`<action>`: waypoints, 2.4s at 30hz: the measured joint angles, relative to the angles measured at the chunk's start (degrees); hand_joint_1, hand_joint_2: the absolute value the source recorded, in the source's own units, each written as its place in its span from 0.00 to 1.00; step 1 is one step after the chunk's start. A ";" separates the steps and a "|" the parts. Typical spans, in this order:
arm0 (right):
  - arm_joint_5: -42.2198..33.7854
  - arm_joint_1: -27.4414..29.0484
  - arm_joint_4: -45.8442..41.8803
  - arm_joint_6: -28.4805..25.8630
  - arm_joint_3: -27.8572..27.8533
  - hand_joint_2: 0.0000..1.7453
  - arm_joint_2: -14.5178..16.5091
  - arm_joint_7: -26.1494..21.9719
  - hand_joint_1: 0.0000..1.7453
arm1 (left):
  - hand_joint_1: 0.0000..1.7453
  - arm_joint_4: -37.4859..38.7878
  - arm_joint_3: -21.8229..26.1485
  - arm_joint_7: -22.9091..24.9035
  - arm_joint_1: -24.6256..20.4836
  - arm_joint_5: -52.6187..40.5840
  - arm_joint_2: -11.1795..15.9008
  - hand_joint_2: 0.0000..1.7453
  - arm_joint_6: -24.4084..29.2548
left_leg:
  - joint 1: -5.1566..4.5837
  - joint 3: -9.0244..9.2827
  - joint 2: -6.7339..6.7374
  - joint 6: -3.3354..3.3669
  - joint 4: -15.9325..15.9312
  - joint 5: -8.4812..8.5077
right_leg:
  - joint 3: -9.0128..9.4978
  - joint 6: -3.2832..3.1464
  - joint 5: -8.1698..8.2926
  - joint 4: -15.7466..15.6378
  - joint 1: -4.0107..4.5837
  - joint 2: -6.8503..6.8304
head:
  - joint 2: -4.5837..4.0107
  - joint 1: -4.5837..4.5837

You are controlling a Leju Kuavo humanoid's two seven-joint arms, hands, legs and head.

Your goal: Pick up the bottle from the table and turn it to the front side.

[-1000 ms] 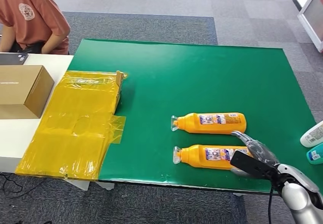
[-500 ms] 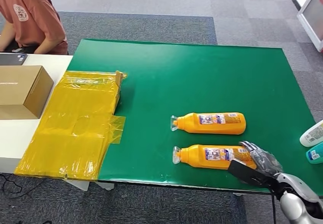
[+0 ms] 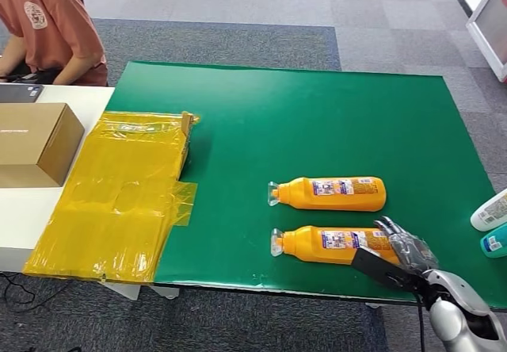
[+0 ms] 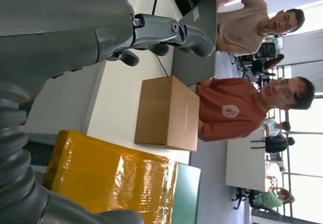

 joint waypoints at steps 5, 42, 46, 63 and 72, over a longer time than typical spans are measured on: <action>3.78 -2.14 2.10 -0.13 0.33 1.00 2.01 -0.49 0.00 | 0.00 0.01 -0.05 1.05 -0.02 0.14 -0.03 1.00 0.04 | 0.01 0.10 0.02 -0.03 0.00 -0.02 | 0.02 -0.03 0.01 0.00 0.01 0.05 | 0.00 -0.01; -9.49 -3.05 4.93 4.20 -3.82 1.00 5.07 -6.75 1.00 | 0.00 1.09 0.07 4.30 -0.17 1.27 -0.38 1.00 -4.11 | 0.02 0.33 0.02 -0.02 0.00 -0.07 | 0.25 -0.07 -0.04 0.00 0.02 0.05 | 0.00 -0.01; -9.51 -3.03 4.93 4.20 -3.83 1.00 5.07 -6.81 1.00 | 0.00 1.19 0.07 4.28 -0.20 1.27 -0.37 1.00 -4.11 | 0.02 0.33 0.02 -0.02 0.00 -0.08 | 0.25 -0.07 -0.04 0.00 0.02 0.05 | 0.00 -0.01; -21.39 -2.66 4.94 10.13 -3.75 1.00 4.30 -10.07 1.00 | 0.00 1.86 -0.52 3.66 -0.24 0.83 0.14 1.00 -3.62 | 0.02 0.27 0.02 -0.02 0.00 -0.07 | 0.19 -0.07 -0.04 0.00 0.01 0.04 | 0.00 -0.01; -46.93 -4.98 4.98 16.00 -2.78 1.00 2.04 -14.68 1.00 | 0.00 4.35 -7.21 0.15 1.45 0.24 1.92 1.00 2.59 | 0.01 0.18 0.02 -0.02 0.00 -0.06 | 0.16 -0.07 -0.02 0.01 0.01 0.05 | 0.00 0.00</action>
